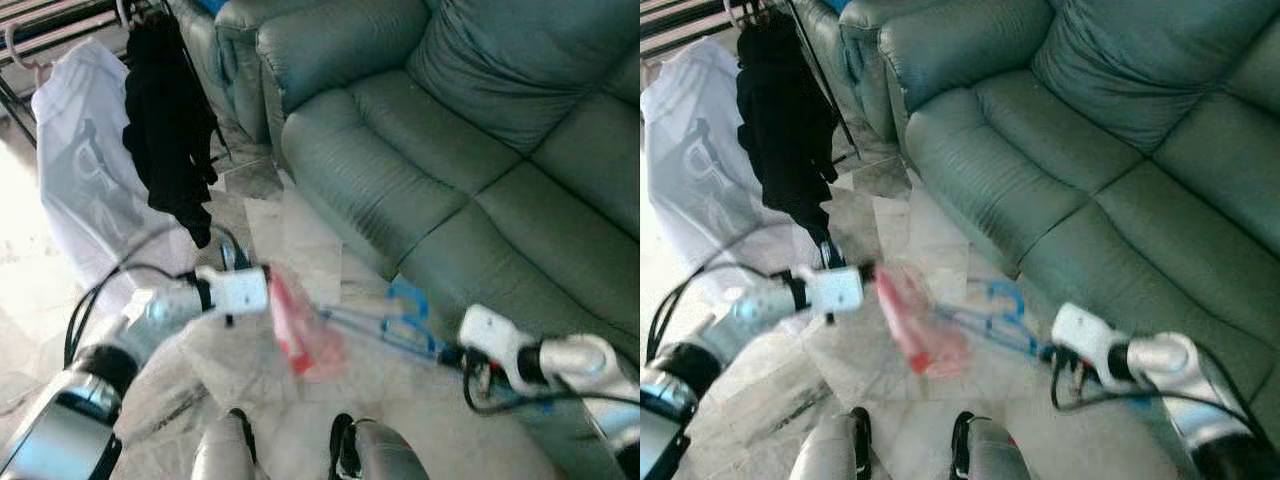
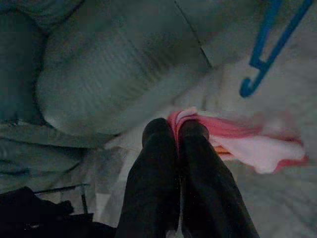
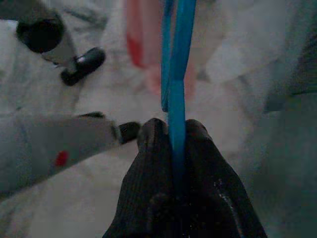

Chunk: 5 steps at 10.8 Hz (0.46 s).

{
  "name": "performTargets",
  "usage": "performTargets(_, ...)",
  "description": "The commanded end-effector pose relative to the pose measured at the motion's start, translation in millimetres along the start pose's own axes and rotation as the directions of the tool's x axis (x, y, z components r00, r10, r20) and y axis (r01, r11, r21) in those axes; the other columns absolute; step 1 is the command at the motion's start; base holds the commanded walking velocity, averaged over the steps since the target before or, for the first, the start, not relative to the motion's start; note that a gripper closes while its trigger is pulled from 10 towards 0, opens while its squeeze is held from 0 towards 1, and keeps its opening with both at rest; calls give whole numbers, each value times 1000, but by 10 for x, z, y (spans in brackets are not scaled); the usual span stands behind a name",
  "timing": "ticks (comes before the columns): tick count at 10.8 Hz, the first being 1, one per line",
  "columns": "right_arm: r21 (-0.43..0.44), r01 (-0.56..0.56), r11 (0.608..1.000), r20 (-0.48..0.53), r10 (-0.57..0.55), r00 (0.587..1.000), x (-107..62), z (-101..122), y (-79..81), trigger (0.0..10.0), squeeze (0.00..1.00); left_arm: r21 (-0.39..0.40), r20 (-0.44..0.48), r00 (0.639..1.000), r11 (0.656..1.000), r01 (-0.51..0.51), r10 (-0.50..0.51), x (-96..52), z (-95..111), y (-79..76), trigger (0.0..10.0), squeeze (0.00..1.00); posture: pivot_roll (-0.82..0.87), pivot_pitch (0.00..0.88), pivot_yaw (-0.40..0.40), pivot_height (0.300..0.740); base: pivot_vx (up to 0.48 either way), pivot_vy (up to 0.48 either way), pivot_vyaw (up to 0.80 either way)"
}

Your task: Hang hanger

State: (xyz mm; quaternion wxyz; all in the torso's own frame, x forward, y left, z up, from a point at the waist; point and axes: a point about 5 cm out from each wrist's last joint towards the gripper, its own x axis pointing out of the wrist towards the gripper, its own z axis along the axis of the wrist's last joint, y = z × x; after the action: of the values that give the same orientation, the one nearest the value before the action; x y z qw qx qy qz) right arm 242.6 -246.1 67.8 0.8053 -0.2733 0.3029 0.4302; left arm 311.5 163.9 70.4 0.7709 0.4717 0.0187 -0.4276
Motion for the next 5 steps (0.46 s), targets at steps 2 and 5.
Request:
performTargets(2,-14,-53,999,22,53,998,60,32,87,10000,0,-16,15,999,999,36,-36,3,0,-115,10000,0,-33,180,-44,740,0,0,0)
performTargets(5,-23,-74,997,40,75,996,77,72,45,10000,0,-77,65,998,997,8,-3,99,109,-135,10000,0,-41,181,-58,740,0,0,0)
